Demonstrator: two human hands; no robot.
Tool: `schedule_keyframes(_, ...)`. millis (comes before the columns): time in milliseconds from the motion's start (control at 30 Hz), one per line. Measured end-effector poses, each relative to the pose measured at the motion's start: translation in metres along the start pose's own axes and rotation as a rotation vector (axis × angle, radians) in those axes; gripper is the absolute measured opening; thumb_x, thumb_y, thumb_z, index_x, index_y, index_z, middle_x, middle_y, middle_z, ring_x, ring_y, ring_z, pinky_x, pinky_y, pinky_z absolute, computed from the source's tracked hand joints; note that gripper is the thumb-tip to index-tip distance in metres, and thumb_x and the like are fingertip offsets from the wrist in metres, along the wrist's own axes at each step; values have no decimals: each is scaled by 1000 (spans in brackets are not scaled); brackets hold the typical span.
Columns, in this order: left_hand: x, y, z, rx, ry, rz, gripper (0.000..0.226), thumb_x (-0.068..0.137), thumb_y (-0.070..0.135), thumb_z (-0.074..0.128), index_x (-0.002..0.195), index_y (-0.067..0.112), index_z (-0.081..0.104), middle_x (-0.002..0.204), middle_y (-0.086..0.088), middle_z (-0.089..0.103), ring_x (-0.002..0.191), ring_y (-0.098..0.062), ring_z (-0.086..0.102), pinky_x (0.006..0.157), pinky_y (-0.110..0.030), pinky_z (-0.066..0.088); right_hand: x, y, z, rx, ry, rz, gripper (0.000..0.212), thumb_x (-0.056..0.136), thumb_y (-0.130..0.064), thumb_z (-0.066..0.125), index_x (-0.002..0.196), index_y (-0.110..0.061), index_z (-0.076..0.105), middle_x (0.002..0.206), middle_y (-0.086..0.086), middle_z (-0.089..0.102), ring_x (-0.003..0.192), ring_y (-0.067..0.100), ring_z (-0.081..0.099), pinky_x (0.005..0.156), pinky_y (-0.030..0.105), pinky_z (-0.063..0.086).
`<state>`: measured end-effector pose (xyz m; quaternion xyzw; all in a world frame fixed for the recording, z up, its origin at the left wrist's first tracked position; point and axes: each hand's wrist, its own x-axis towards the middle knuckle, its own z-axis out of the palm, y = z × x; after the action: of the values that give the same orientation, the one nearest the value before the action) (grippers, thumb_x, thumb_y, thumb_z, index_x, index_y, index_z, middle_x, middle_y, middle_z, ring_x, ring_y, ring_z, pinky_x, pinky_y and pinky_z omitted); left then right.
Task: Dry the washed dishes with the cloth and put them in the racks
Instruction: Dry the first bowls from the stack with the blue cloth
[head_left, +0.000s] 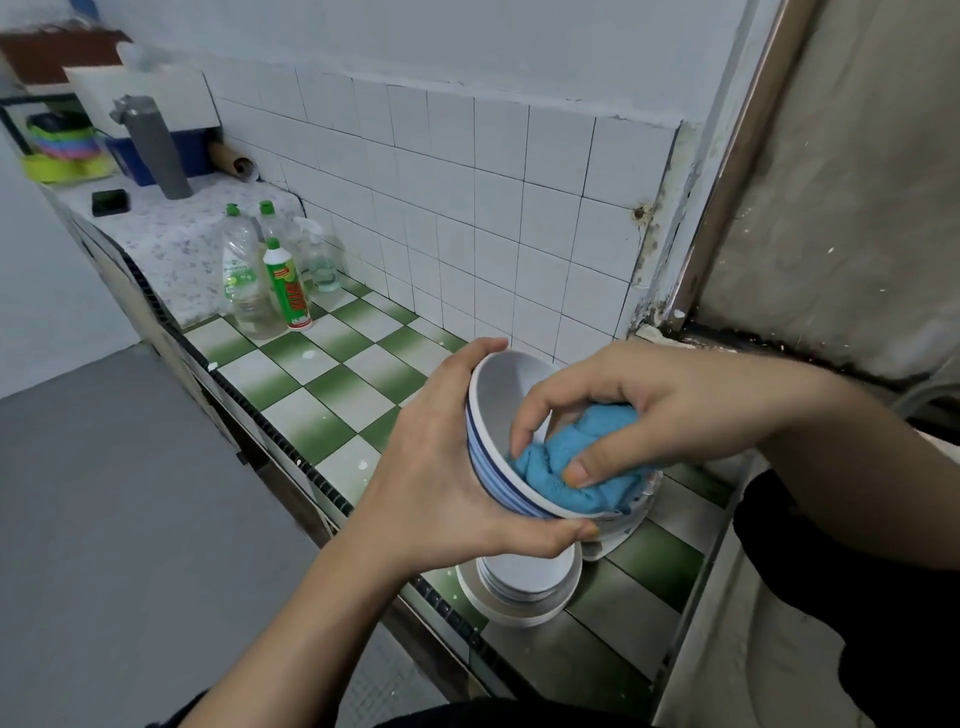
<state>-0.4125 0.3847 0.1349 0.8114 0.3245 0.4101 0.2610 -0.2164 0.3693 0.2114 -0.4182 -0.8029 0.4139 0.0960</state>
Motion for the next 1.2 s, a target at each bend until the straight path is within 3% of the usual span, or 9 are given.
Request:
schedule_keyframes(167,-2,-7,4,-16,73,-96,109,37,67,81,131,27,43,120,9,61,109,-10,61,92,-33,52,12,22,15,822,138,-43,38,61,-8,83,97,-13,73,90,16,70,74,19,69,65,25,58)
schedule_keyframes(333,-5,-23,-1,-129,274,-333,104,28,70,77,122,36,45,108,24,58,100,17,53,79,-1,41,17,40,24,1342,555,-94,69,46,-24,93,110,-14,71,105,11,72,85,20,72,72,36,58)
schedule_keyframes(433,-4,-27,-6,-192,314,-401,107,26,69,75,122,33,46,107,26,57,96,21,52,73,2,39,15,39,31,1250,809,-56,45,74,-22,63,117,-33,62,105,1,73,85,17,70,71,35,49)
schedule_keyframes(567,-3,-30,-7,-287,316,-462,110,26,66,76,125,28,48,113,18,60,101,7,58,83,-11,48,16,38,45,1079,1039,-133,43,96,-6,45,120,-39,60,102,-4,74,95,20,70,79,42,55)
schedule_keyframes(733,2,-29,-14,-705,342,-646,73,41,47,84,105,20,60,99,1,70,86,-12,69,74,-26,55,12,32,54,766,1170,-215,53,94,15,40,115,-29,61,101,-9,69,86,6,67,65,23,57)
schedule_keyframes(833,7,-22,-19,-1001,251,-785,58,57,43,82,104,16,65,97,-7,74,86,-19,72,72,-34,61,18,32,65,391,1116,-153,52,86,21,48,102,-25,67,101,-17,66,87,-2,63,72,13,51)
schedule_keyframes(933,10,-17,-18,-1125,208,-820,54,64,50,65,107,17,67,98,-8,74,83,-21,71,68,-33,61,28,32,77,122,1016,-100,49,78,-4,62,114,-38,63,115,-1,56,103,1,57,83,7,44)
schedule_keyframes(1067,9,-19,-20,-1094,152,-822,62,66,54,71,115,16,65,110,-12,72,101,-28,69,80,-36,57,34,34,84,7,970,-52,82,65,-35,83,136,-46,43,117,-6,45,111,2,51,92,4,37)
schedule_keyframes(1200,7,-22,-23,-1044,84,-788,63,65,56,70,115,17,65,111,-12,72,103,-29,68,82,-38,59,37,32,84,-52,1069,11,79,52,-62,78,123,-58,45,112,-13,48,106,-5,50,88,2,36)
